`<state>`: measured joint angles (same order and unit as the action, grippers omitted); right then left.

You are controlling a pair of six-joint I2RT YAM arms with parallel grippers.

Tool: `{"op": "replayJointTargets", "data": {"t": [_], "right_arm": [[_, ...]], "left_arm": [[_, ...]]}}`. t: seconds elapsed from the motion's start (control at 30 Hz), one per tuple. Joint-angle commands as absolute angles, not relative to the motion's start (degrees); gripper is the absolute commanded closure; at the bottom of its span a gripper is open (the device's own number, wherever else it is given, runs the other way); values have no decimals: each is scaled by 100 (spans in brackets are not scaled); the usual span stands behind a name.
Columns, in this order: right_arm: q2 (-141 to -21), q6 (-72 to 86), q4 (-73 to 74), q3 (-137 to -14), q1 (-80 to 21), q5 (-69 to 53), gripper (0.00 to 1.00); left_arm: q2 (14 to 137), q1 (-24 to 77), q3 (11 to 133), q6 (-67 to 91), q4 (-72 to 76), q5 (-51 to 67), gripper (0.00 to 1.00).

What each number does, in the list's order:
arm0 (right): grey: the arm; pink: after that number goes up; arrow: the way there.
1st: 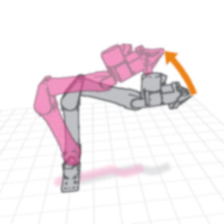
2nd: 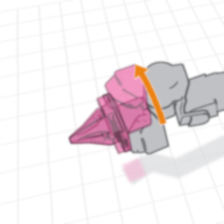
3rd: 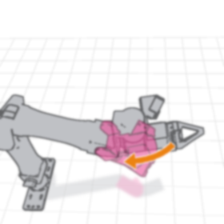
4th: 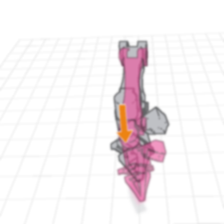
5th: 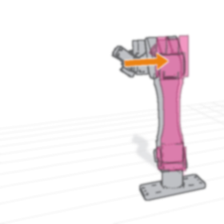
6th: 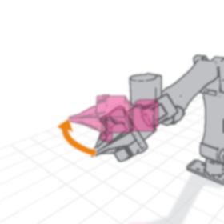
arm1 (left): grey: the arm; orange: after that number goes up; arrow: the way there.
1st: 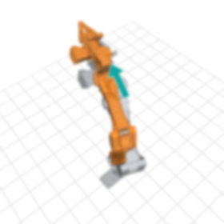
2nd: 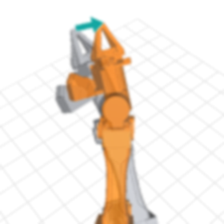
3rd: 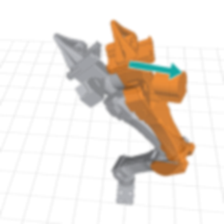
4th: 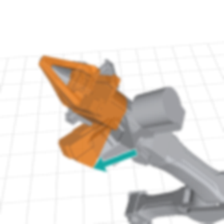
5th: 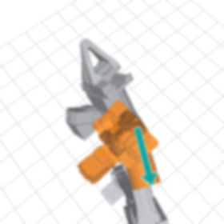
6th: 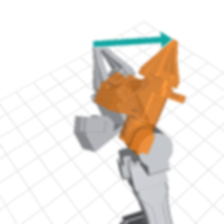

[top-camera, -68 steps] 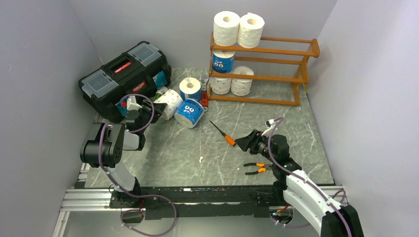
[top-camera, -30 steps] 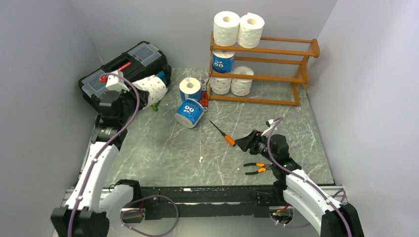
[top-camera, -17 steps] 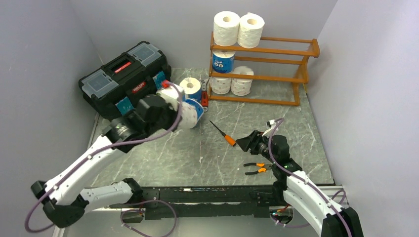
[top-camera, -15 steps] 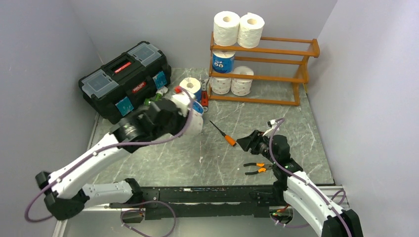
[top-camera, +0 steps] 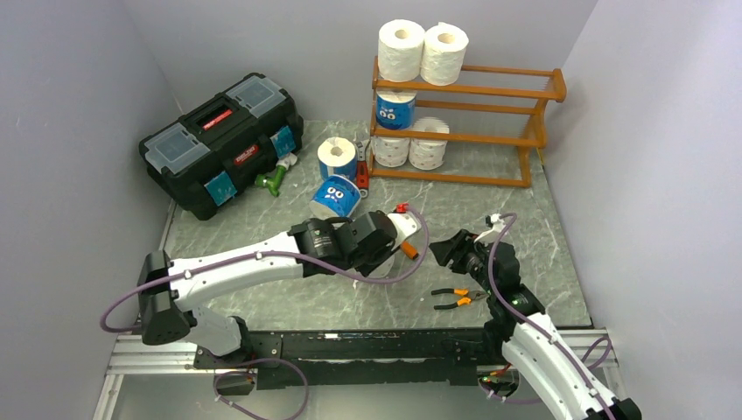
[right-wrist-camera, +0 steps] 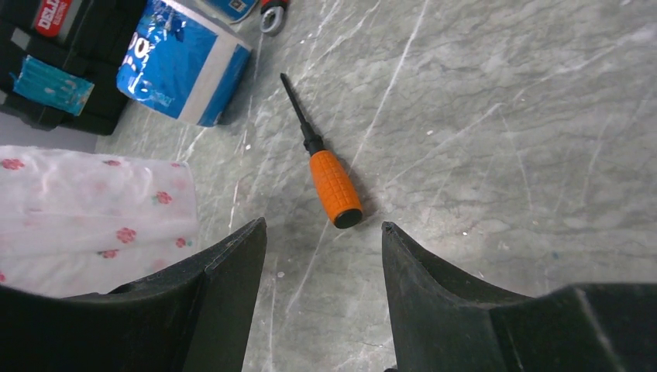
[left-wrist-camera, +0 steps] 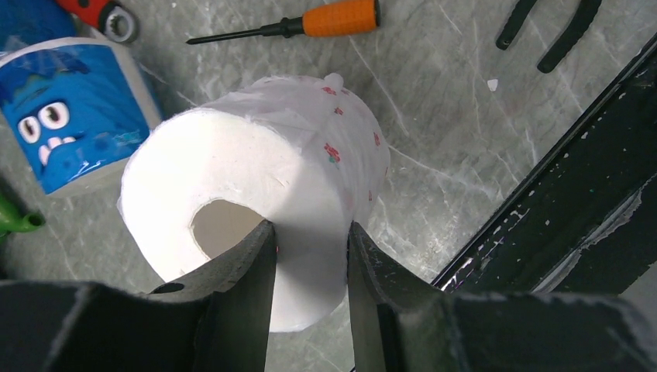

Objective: Place and organize the paper towels onto the shelf
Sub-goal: Adjust the paper towel at the center of the board.

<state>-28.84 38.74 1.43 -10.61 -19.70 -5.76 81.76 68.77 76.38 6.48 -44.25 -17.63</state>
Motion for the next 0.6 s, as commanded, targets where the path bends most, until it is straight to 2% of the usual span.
{"op": "replayJointTargets", "data": {"t": [0.0,0.33,0.57], "right_arm": [[-2733,3866,469,-1271,-1984,-216,41],[-2808,3951,544,-1257,-1986,-54,41],[-2865,3946,512,-1262,-1982,-45,41]], "left_arm": [[8328,6891,7563,475,-3747,-1544,65],[8806,6911,7263,545,-3391,-1073,64],[8983,6973,7251,544,-3342,-1073,51]]}}
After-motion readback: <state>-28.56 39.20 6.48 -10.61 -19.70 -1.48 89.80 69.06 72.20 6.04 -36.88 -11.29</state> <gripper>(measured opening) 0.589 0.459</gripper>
